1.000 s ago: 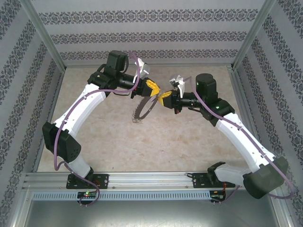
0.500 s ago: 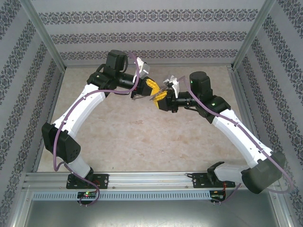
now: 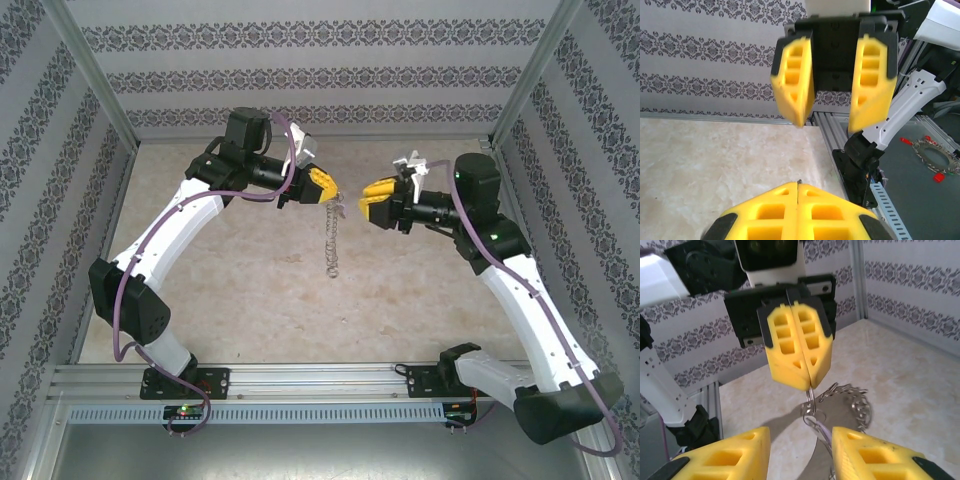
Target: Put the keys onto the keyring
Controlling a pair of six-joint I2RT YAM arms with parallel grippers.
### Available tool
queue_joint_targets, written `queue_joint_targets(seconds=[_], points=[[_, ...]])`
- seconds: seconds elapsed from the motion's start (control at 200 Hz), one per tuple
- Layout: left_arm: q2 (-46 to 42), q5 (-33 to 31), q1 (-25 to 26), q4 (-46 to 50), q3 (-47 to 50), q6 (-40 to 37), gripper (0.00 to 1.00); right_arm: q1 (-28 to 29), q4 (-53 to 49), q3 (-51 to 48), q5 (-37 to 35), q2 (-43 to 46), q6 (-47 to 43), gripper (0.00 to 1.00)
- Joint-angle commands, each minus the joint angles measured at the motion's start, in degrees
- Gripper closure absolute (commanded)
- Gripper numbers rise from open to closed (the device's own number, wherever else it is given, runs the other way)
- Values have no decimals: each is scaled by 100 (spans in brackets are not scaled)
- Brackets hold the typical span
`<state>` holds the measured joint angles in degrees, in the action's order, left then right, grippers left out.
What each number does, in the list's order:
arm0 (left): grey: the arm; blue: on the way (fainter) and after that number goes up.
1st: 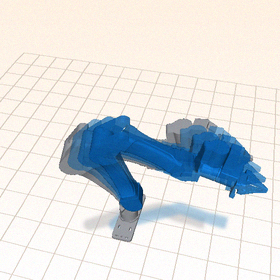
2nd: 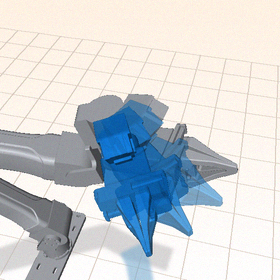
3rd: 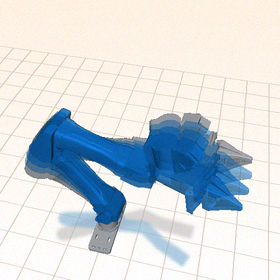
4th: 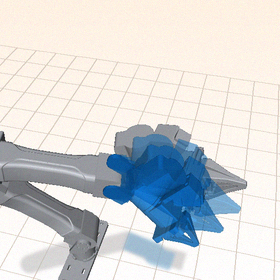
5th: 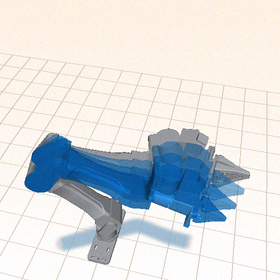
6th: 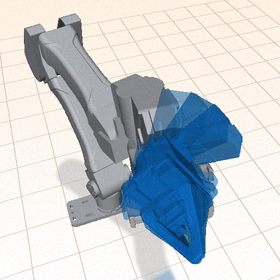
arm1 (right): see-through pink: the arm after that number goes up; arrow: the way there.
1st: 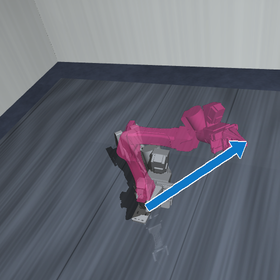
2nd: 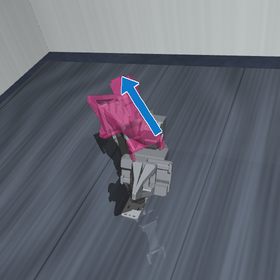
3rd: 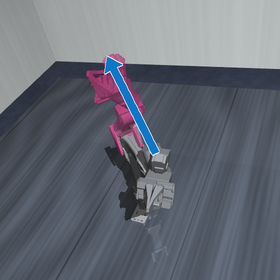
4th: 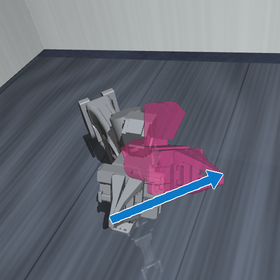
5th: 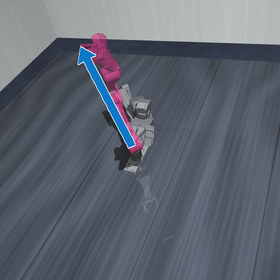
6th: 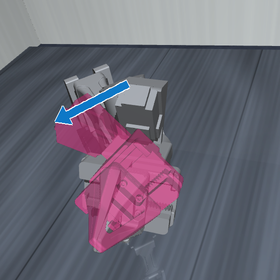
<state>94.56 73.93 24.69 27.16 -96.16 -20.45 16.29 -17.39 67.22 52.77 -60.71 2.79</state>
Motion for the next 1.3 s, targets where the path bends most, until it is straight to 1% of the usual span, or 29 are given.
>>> queue_joint_targets(seconds=[0.0, 0.1, 0.42, 0.694, 0.844, 0.969, 0.999, 1.084, 1.129, 1.194, 1.249, 1.294], points=[[-179, 191, 41, -279, 44, 78, 100, -29, 219, 83, 355, -119, 176, 63], [-193, 185, 38, -308, 53, 106, 100, 1, 378, 114, 497, -331, 277, 63], [-210, 195, 38, -325, 27, 146, 100, 226, 653, 246, 565, -808, 319, 63], [-199, 195, 40, -334, 14, 173, 100, 289, 737, 407, 677, -1046, 349, 63], [-201, 187, 38, -350, 18, 184, 100, 358, 752, 415, 699, -1102, 330, 66], [-200, 192, 44, -359, 18, 190, 100, 424, 731, 431, 700, -1158, 328, 71], [-199, 194, 44, -360, 18, 190, 100, 429, 735, 424, 687, -1163, 328, 74], [-202, 198, 43, -360, 26, 195, 100, 436, 708, 458, 660, -1180, 295, 89], [-201, 199, 40, -360, 27, 195, 100, 427, 651, 491, 647, -1180, 259, 100], [-193, 172, 41, -352, 18, 215, 100, 427, 448, 621, 598, -1195, 156, 100], [-197, -13, 43, -381, 16, 278, 100, 427, 58, 836, 495, -1248, -63, 100], [-202, -145, 28, -448, 48, 325, 92, 422, -282, 1049, 426, -1303, -253, 100]])
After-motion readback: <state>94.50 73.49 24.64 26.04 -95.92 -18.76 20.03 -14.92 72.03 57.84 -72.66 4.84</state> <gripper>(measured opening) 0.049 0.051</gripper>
